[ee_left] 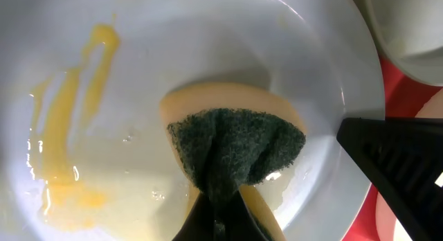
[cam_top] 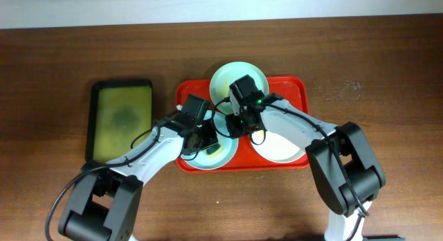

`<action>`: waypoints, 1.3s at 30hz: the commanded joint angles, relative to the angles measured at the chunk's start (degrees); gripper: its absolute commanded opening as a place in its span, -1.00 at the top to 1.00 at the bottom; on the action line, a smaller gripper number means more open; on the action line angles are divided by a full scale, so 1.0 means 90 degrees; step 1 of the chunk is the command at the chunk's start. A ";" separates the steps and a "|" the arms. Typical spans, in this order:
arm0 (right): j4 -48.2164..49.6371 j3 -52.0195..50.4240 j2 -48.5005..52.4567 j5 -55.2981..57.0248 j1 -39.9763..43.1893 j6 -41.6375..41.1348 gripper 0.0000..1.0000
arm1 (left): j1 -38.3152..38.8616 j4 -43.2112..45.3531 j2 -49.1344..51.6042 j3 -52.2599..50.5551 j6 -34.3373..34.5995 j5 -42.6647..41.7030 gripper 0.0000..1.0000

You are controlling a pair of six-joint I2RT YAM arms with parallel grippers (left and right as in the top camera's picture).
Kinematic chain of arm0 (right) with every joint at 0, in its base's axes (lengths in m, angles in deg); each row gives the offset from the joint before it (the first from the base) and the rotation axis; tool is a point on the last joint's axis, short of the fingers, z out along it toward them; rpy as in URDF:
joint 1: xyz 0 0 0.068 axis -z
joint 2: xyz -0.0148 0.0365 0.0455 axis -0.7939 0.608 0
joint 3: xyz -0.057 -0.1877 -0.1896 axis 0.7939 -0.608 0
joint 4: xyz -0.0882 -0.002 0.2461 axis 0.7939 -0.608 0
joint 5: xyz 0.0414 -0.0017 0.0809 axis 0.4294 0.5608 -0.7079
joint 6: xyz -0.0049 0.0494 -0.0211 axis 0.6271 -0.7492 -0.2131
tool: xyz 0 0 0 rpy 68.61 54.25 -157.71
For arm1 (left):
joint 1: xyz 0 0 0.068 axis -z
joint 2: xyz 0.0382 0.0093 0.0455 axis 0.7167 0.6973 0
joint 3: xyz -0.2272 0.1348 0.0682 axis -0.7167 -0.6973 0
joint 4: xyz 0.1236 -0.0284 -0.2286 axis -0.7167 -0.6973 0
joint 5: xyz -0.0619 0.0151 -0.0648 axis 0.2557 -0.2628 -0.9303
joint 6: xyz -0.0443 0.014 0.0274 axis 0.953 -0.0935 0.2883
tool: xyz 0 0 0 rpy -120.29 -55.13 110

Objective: Clean dirty plates on tray and stack at the side
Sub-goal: 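Scrub the light blue plate with the sponge while right gripper holds it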

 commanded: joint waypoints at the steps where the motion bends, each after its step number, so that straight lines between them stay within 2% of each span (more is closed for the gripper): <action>1: -0.0005 -0.0126 0.0187 0.0134 -0.0036 0.0046 0.92 | -0.0107 0.0036 0.0053 0.0019 -0.0083 0.0253 1.00; 5: -0.0002 -0.0126 0.0187 0.0141 -0.0036 0.0049 0.92 | -0.0342 -0.0078 0.0044 0.0019 -0.0510 0.0906 1.00; 11: 0.0010 -0.0126 0.0187 0.0155 -0.0036 0.0046 0.91 | -0.0493 -0.0549 0.0044 0.0046 -0.0714 0.2344 1.00; 14: 0.0012 -0.0126 0.0187 0.0158 -0.0036 0.0049 0.92 | -0.0493 -0.0804 0.0044 0.0206 -0.0806 0.2718 1.00; 20: 0.0015 -0.0126 0.0187 0.0158 -0.0036 0.0049 0.91 | -0.0457 -0.1479 0.0041 0.0935 -0.0823 0.2535 1.00; 24: 0.0063 -0.0126 0.0187 0.0155 -0.0036 0.0046 0.91 | -0.0359 -0.1290 0.0061 0.1049 -0.0823 0.1037 1.00; 26: 0.0068 -0.0126 0.0187 0.0155 -0.0036 0.0046 0.91 | -0.0282 -0.1209 0.0112 0.1047 -0.0821 0.0835 1.00; 35: 0.0036 -0.0126 0.0187 0.0155 -0.0036 0.0049 0.91 | -0.0168 -0.0775 0.1107 0.1027 -0.0826 0.0901 1.00; 39: 0.0036 -0.0126 0.0187 0.0155 -0.0036 0.0049 0.91 | -0.0194 -0.1032 0.1234 0.1030 -0.0826 0.1501 1.00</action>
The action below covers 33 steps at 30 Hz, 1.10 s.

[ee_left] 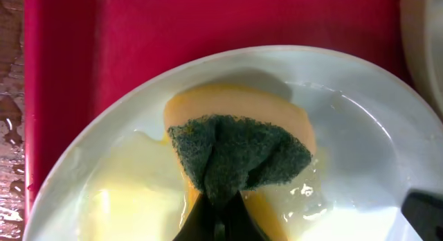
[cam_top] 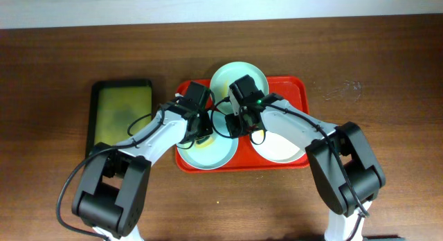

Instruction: Clean dirty plates on tray and stack at the side

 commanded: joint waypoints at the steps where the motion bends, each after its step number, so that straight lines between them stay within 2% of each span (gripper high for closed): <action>1: -0.0012 -0.0119 0.0187 0.0153 -0.0036 0.0046 0.91 | -0.0034 -0.0284 0.0362 -0.0036 -0.0100 0.0736 1.00; 9: -0.0012 -0.0119 0.0187 0.0177 -0.0036 0.0046 0.91 | -0.0233 -0.1377 -0.0032 0.0274 -0.0100 0.2018 1.00; 14: -0.0083 -0.0117 0.0185 0.0192 -0.0036 0.0041 0.92 | -0.0233 -0.1399 -0.0702 0.0296 -0.0097 0.2050 1.00; 21: -0.0568 0.0226 -0.0345 0.0053 -0.0039 0.0046 0.92 | -0.0265 -0.1404 -0.1644 0.0296 -0.0104 0.1192 1.00; 23: -0.0733 0.0347 -0.0602 0.0185 -0.0039 0.0051 0.92 | -0.0330 -0.1399 -0.1882 0.0296 -0.0355 0.0811 1.00; 26: -0.1163 0.0532 -0.1056 0.0775 -0.0039 0.0058 0.92 | -0.0532 -0.1457 -0.2280 0.0296 -0.0920 0.0068 1.00; 30: -0.1897 0.0967 -0.1773 0.1321 -0.0175 0.0265 0.92 | -0.0923 -0.1749 -0.2698 0.0296 -0.0940 -0.0194 1.00; 33: -0.2203 0.1316 -0.2198 0.2356 -0.0510 0.0265 0.92 | -0.1239 -0.2076 -0.2771 0.0296 -0.0942 -0.0189 1.00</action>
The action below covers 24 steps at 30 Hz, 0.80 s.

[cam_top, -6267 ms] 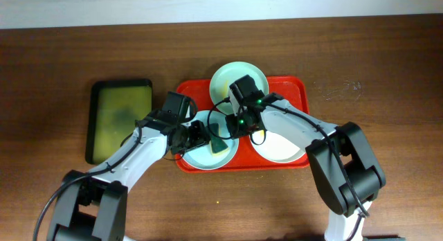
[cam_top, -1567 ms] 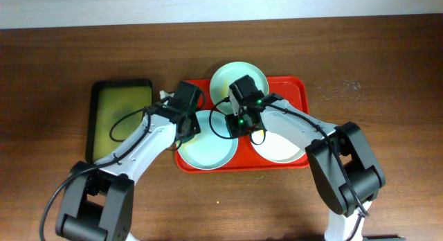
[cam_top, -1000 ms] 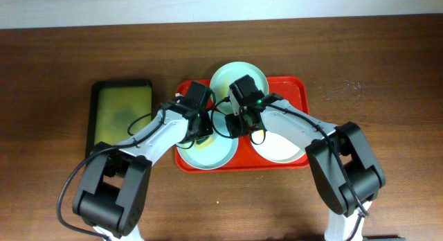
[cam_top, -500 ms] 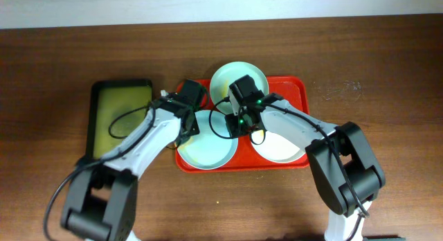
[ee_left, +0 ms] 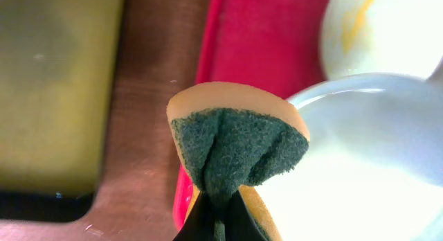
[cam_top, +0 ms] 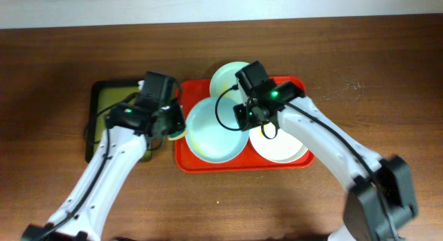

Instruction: Clean dirty plates on tray and stack at the side

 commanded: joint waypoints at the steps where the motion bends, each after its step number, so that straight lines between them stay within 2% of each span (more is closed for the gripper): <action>1: -0.0204 0.0559 -0.0673 0.1705 -0.0522 0.0109 0.92 | -0.0430 -0.0318 -0.0182 0.0029 -0.0199 -0.0255 1.00; 8: 0.0104 0.0709 -0.0840 0.4806 -0.1569 0.1251 0.92 | -0.1409 -0.0729 -0.0185 0.0029 -0.0221 -0.0233 1.00; 11: 0.0622 0.0709 -0.0835 0.5838 -0.1882 0.2081 0.92 | -0.1955 -0.0763 -0.0182 0.0029 -0.0539 -0.0233 1.00; 17: 0.1984 0.0709 -0.0835 0.6657 -0.2276 0.4578 0.92 | -0.2681 -0.0906 -0.0182 0.0017 -0.0738 -0.0238 1.00; 24: 0.3531 0.0709 -0.0835 0.7312 -0.2756 0.7580 0.92 | -0.2742 -0.0911 -0.0182 0.0017 -0.0743 -0.0233 1.00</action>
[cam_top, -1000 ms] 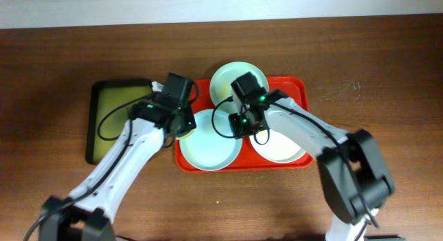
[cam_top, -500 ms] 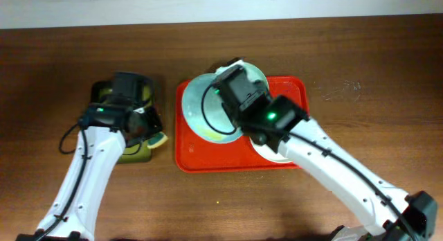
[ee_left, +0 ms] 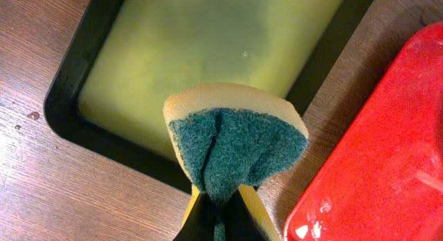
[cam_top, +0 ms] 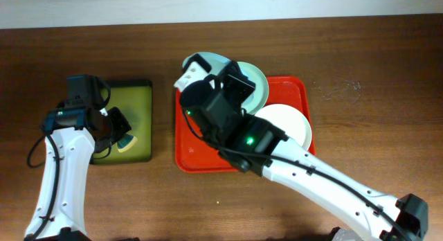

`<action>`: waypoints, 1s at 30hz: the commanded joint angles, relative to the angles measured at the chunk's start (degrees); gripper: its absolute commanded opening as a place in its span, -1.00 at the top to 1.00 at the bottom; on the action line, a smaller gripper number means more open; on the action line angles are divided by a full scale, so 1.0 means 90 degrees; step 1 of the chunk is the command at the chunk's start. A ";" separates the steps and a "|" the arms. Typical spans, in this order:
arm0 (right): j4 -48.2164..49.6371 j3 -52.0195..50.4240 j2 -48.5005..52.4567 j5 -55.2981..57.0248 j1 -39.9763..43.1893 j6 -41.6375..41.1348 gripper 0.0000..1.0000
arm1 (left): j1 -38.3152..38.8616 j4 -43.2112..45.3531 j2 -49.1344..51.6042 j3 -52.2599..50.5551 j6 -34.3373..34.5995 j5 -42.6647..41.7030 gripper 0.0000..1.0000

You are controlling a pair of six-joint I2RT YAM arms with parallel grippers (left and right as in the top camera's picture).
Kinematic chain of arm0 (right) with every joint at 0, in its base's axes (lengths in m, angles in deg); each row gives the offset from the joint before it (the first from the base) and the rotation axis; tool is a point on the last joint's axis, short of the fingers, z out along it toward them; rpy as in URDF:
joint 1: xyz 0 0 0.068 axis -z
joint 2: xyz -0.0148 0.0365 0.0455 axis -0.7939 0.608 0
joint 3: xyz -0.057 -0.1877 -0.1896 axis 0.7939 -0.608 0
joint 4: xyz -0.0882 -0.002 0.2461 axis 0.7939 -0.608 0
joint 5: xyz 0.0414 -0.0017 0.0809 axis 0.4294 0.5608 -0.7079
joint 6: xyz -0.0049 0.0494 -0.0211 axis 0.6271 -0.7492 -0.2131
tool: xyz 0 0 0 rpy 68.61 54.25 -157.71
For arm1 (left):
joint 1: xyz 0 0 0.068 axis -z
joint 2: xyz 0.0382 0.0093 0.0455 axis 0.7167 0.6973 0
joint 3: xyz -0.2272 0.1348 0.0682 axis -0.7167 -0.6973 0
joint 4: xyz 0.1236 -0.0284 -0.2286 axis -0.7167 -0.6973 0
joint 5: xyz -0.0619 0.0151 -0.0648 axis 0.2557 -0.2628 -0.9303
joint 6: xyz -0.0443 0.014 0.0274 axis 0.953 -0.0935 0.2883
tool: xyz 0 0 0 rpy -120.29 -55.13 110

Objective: Clean dirty plates on tray and stack at the side
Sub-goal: 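Lift the light blue plate with the right gripper and set it right of the tray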

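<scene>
My left gripper point(cam_top: 119, 134) is shut on a folded yellow and green sponge point(cam_top: 126, 143), which hangs over the right rim of the black tray of yellowish water point(cam_top: 149, 85). In the left wrist view the sponge point(ee_left: 235, 140) is pinched between the fingers of the left gripper point(ee_left: 220, 213). The right arm is raised high over the red tray point(cam_top: 304, 88). Its right gripper point(cam_top: 197, 85) appears shut on a pale plate point(cam_top: 204, 63), tilted above the tray's back left corner. A light green plate point(cam_top: 257, 82) and a white plate point(cam_top: 291, 123) lie on the red tray.
In the left wrist view a strip of wet brown wood table point(ee_left: 325, 109) separates the black tray point(ee_left: 69, 82) from the red tray point(ee_left: 387, 151). The raised right arm hides the left half of the red tray from overhead.
The left gripper has moved left with the sponge, from the red tray's left edge to over the black tray. The right arm has risen, and the plate is now high at the tray's back left.
The sponge was pressed on a yellow-smeared plate on the red tray while the right gripper held its rim. Then the sponge was at the plate's far edge. Later it was off the plate, and the plate looked clean. Now sponge and plate are apart.
</scene>
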 commanded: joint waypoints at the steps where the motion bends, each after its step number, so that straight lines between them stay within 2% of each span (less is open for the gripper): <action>1: 0.1005 0.0083 -0.0027 0.0852 -0.0306 0.2453 0.92 | -0.0022 -0.0010 -0.0095 0.0017 -0.0129 -0.0019 1.00; 6: 0.2535 0.0083 -0.0027 0.1013 -0.0532 0.4000 0.92 | -0.0022 -0.0010 -0.0095 0.0010 -0.0129 -0.0017 1.00; 9: 0.2647 0.0053 -0.0015 0.1450 -0.0617 0.3755 0.92 | -0.0022 -0.0039 -0.0095 0.0005 -0.0129 -0.0019 1.00; 10: 0.2535 0.0017 0.0002 0.1477 -0.0619 0.3288 0.92 | -0.0022 -0.0041 -0.0095 0.0005 -0.0129 -0.0019 1.00; 12: 0.1814 -0.0138 0.0029 0.1158 -0.0561 0.1785 0.92 | -0.0022 -0.0034 -0.0095 0.0005 -0.0129 -0.0019 1.00; 13: 0.0916 -0.0272 0.0036 0.0597 -0.0454 0.0882 0.92 | -0.0022 -0.0032 -0.0095 0.0005 -0.0129 -0.0019 1.00; 15: -0.0593 -0.0517 0.0121 -0.0947 -0.0158 -0.0170 0.92 | -0.0022 -0.0049 -0.0095 0.0005 -0.0129 -0.0019 1.00; 16: -0.1115 -0.0704 0.0221 -0.1880 0.0090 -0.0573 0.92 | -0.0022 -0.0056 -0.0095 0.0005 -0.0129 -0.0019 1.00; 17: -0.1307 -0.0809 0.0296 -0.2212 0.0253 -0.0916 0.92 | -0.0022 -0.0058 -0.0095 0.0005 -0.0129 -0.0019 1.00; 20: -0.1188 -0.0855 0.0316 -0.2013 0.0566 -0.2222 0.92 | -0.0022 -0.0053 -0.0095 0.0005 -0.0129 -0.0019 1.00; 23: -0.0527 -0.0852 0.0036 -0.1955 0.0903 -0.2586 0.92 | -0.0022 -0.0056 -0.0095 0.0005 -0.0129 -0.0019 1.00; 25: -0.0189 -0.0852 -0.0199 -0.1960 0.1345 -0.3208 0.92 | -0.0022 -0.0061 -0.0095 0.0005 -0.0129 -0.0019 1.00; 28: -0.0440 -0.0852 -0.0408 -0.2256 0.2220 -0.4444 0.92 | -0.0022 -0.0061 -0.0095 0.0005 -0.0129 -0.0019 1.00; 30: -0.0988 -0.0855 -0.0413 -0.3160 0.3169 -0.5260 0.92 | -0.0022 -0.0061 -0.0095 0.0005 -0.0129 -0.0019 1.00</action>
